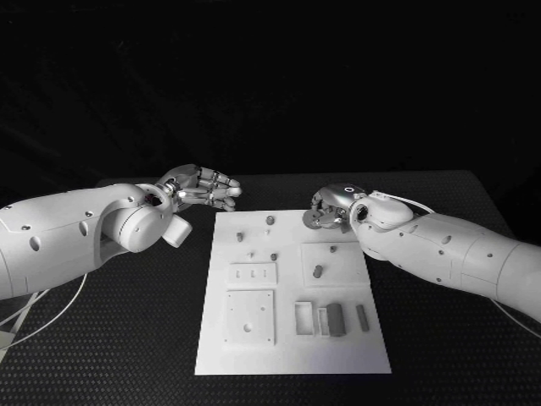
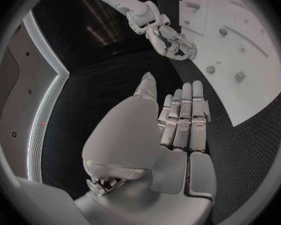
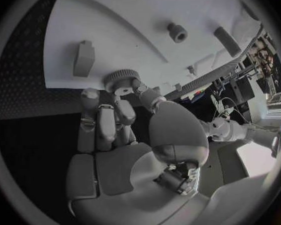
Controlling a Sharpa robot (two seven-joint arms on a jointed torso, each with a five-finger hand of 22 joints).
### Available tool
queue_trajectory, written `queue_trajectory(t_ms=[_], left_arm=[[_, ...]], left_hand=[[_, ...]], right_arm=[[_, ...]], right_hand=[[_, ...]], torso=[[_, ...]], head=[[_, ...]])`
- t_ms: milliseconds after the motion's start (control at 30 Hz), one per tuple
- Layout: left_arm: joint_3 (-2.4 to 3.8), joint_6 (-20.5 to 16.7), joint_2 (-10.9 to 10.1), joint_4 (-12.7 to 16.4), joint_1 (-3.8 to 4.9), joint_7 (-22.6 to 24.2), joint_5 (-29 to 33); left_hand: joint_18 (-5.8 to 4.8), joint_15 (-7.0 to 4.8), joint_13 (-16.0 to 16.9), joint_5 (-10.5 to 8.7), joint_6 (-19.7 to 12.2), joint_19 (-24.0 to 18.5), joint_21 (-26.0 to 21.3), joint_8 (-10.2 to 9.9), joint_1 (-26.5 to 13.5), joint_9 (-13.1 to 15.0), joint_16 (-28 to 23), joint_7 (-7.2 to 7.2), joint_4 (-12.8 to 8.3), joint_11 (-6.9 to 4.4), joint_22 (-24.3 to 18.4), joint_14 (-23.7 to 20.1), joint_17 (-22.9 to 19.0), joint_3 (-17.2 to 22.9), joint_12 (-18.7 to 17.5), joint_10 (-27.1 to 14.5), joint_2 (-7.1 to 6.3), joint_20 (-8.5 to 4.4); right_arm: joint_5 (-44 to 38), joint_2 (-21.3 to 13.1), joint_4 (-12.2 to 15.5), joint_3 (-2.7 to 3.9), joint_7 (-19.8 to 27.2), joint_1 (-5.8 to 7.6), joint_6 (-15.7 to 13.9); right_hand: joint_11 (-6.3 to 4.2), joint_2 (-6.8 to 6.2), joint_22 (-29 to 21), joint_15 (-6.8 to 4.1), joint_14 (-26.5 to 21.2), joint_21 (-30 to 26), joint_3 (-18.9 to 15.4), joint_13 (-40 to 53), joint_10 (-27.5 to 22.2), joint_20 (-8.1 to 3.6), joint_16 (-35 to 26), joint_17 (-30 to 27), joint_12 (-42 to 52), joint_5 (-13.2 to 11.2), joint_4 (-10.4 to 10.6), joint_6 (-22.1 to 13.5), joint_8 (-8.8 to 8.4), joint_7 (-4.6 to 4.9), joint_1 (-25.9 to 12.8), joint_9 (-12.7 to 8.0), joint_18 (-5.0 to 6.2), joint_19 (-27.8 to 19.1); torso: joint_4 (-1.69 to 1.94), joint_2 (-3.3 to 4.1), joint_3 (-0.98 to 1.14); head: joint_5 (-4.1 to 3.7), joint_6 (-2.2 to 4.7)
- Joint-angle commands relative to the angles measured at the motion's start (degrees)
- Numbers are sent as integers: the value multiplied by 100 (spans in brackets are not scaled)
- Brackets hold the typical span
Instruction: Assemble the parts on the task board
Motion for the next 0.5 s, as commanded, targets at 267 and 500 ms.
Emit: queue_trajectory(t_ms=[267,500], left_arm=[[4,25,-7,20,2,148,-36],[4,13,-29,28,2,150,-31]], left_hand=[[79,28,-4,2,19,6,-38,11,-12,3,-35,222,9,6,1,15,9,-2,-24,22,44,20],[79,27,-4,2,17,6,-39,10,-8,2,-36,221,7,5,1,17,11,0,-24,23,43,19]], right_arm=[[-416,-160,377,83,-460,-37,124],[-720,-247,810,110,-570,34,-200]], right_hand=[[-29,-53,111,-36,22,48,-19,-7,27,-31,40,19,24,15,-28,370,13,-32,75,62,237,9],[-38,-99,106,-45,46,56,-39,-16,50,-37,38,26,17,15,-21,386,18,-40,62,71,237,28]], torso=[[-2,1,5],[-19,-3,12]], head=[[27,41],[41,56]])
